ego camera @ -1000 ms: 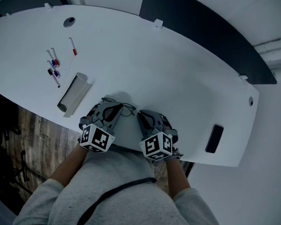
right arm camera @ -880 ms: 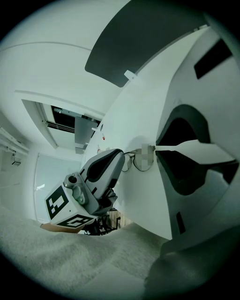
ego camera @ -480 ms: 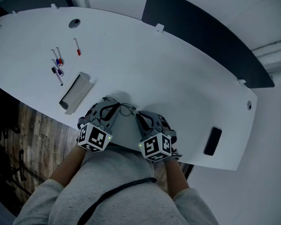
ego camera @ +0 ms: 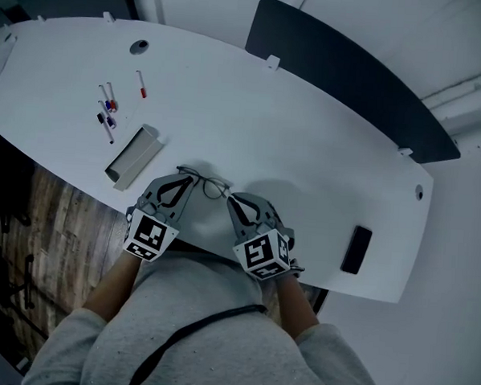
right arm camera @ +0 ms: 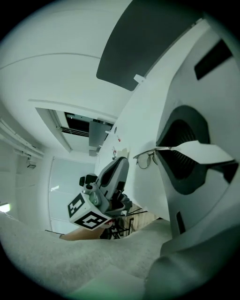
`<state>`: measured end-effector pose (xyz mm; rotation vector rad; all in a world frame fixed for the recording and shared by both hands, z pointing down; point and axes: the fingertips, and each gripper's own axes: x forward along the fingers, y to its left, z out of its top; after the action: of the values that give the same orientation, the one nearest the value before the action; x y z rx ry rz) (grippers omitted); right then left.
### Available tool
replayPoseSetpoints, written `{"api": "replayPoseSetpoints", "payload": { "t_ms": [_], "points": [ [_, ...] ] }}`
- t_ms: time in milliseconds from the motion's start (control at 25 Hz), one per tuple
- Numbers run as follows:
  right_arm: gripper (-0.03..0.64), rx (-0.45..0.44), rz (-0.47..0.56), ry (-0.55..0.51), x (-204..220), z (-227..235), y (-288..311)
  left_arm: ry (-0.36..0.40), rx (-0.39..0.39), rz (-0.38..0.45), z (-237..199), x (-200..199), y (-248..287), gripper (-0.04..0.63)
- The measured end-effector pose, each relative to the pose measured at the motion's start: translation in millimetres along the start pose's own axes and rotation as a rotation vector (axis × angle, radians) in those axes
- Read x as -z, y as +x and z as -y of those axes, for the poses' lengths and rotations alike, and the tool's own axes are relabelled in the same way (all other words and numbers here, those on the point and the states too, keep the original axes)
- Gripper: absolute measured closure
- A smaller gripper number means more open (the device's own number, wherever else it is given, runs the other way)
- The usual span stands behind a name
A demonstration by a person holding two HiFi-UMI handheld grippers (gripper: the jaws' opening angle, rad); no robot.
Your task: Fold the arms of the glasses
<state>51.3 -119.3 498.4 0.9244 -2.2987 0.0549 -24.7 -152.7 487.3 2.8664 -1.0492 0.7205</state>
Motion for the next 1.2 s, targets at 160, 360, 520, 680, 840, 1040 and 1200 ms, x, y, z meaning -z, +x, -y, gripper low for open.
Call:
{"api": "replayPoseSetpoints", "payload": {
  "t_ms": [160,360,520,680,840,1040,1200],
  "points": [
    [0.597,0.001,0.048,0.011,-9.8,-9.7,-7.1,-0.073,-0.029,0.038,5.0,-2.1,-14.9,0.580],
    [0.598,-0.028,0.074,0.007,-9.7,-30.6,-16.2,-0.155,-0.070,0.062,15.3,5.4,-31.6,0.580],
    [0.598,-0.054,0.123,0.080,-11.4,-44.2,-22.9,-0.179,-0.084,0.070,25.6,12.2,-44.0,0.580],
    [0.598,-0.052,0.136,0.119,-14.0,-51.7,-29.4,-0.194,-0.076,0.089,32.0,11.2,-54.0,0.580],
    [0.598,-0.033,0.162,0.132,-21.1,-55.8,-36.1,-0.205,-0.068,0.116,33.2,5.5,-61.8,0.580],
    [0.598,0.001,0.173,0.160,-25.9,-64.6,-44.3,-0.187,-0.051,0.136,35.0,-0.8,-72.3,0.580],
    [0.598,0.028,0.185,0.209,-35.4,-79.3,-47.1,-0.176,-0.038,0.149,33.7,-2.4,-91.0,0.580]
  ]
}}
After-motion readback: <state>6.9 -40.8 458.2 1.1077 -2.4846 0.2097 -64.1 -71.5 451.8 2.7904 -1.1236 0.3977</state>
